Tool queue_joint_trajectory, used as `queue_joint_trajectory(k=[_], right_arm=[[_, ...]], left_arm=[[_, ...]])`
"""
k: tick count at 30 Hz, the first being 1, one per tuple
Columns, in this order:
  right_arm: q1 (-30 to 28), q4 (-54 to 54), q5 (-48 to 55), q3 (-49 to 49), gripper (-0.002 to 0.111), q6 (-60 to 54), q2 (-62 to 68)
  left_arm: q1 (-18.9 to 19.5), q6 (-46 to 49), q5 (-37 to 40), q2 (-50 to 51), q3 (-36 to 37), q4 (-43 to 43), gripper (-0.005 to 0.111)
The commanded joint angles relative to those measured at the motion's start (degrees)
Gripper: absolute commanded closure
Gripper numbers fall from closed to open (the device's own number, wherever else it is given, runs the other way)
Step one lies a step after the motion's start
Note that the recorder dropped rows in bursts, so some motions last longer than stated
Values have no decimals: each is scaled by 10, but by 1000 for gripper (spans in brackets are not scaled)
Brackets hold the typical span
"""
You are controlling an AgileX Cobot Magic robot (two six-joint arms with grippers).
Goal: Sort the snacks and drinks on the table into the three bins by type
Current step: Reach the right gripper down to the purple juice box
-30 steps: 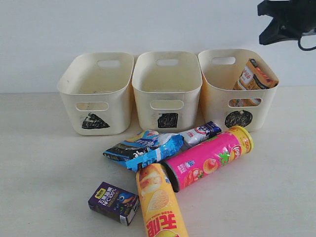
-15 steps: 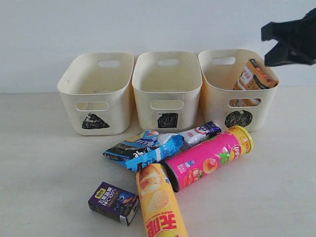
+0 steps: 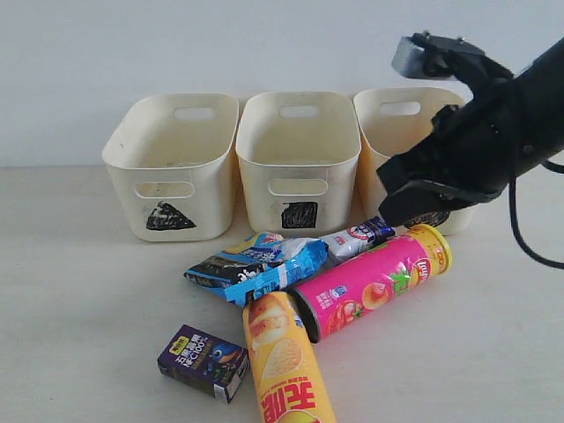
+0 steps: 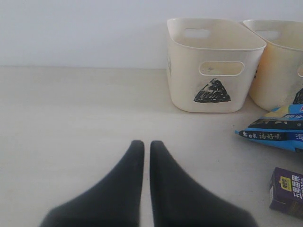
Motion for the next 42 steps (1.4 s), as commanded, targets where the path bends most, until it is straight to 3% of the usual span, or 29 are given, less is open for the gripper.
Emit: queue_joint_trajectory(k=[1,11,21,24,27,28,30,35,42], right_arm=[[43,-9,38,2,108,-6,-5],[141,-49,15,2,108,22,-4],[148,-58,35,2,107,40,42],[148,-55,42,2,95,44,55],[148,-54,40,2,70,52,64],[148,-54,38,2,49,62,70],[149,-54,39,2,36,73,79],[162,-66,41,2,35,83,95],[251,-105,-39,-3,31,65,102]], left_arm=[[-3,3,-4,-1,2,1,102],[-3,3,-4,-1,2,1,102],[-3,3,-4,-1,2,1,102],[-3,3,-4,-1,2,1,102],[-3,3,-4,-1,2,1,102],[-3,3,-4,-1,2,1,102],[-3,3,-4,-1,2,1,102],[-3,3,-4,-1,2,1,102],[-3,3,-4,-1,2,1,102]])
